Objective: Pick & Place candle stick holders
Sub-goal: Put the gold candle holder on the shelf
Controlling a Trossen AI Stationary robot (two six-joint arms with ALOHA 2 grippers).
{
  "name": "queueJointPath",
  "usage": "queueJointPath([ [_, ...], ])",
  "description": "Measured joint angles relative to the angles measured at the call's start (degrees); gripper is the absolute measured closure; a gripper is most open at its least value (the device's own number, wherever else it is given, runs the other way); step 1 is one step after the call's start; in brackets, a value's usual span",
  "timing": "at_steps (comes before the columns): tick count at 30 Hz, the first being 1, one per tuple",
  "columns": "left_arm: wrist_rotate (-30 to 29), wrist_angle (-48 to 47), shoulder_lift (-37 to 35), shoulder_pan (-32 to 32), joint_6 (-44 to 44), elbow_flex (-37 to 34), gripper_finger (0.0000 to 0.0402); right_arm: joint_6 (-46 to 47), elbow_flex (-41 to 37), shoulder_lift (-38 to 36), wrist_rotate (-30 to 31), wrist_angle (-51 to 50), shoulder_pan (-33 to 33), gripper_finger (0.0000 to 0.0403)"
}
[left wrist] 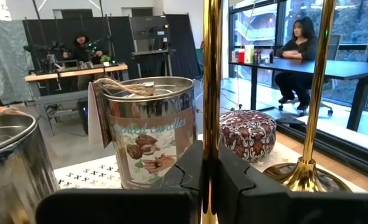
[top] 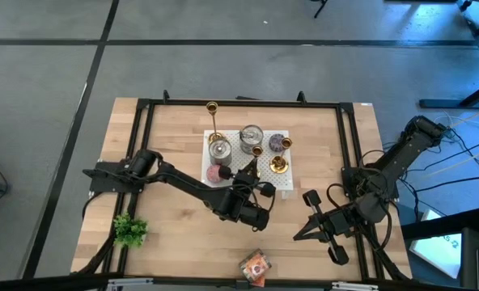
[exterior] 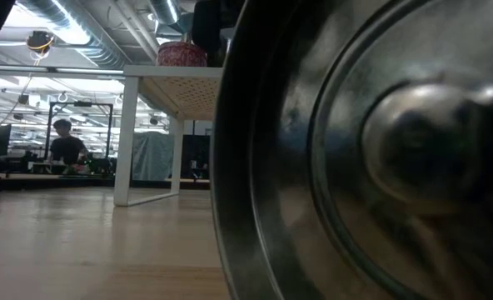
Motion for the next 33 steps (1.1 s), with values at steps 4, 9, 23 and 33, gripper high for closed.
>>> queueJointPath([
  [4, 0.4, -0.3, -0.7, -0.1, 1.6, -0.1, 0.039, 0.0, 0.0, 0.0, 0.0, 0.0, 0.0, 0.0398],
  [9, 0.1, -0.4, -0.7, -0.4, 2.7, -0.1, 0.0384, 0.0, 0.0, 0.0, 0.0, 0.0, 0.0, 0.0398],
  [23, 2.7, -0.4, -0.7, -0.5, 4.7, -0.1, 0.0358, 0.0, 0.0, 0.0, 0.0, 0.0, 0.0, 0.0398],
  [33, 2.3, -0.1, -0.7, -1.1, 5.0, -0.1, 0.0278, 0.0, 0.0, 0.0, 0.0, 0.0, 0.0, 0.0398],
])
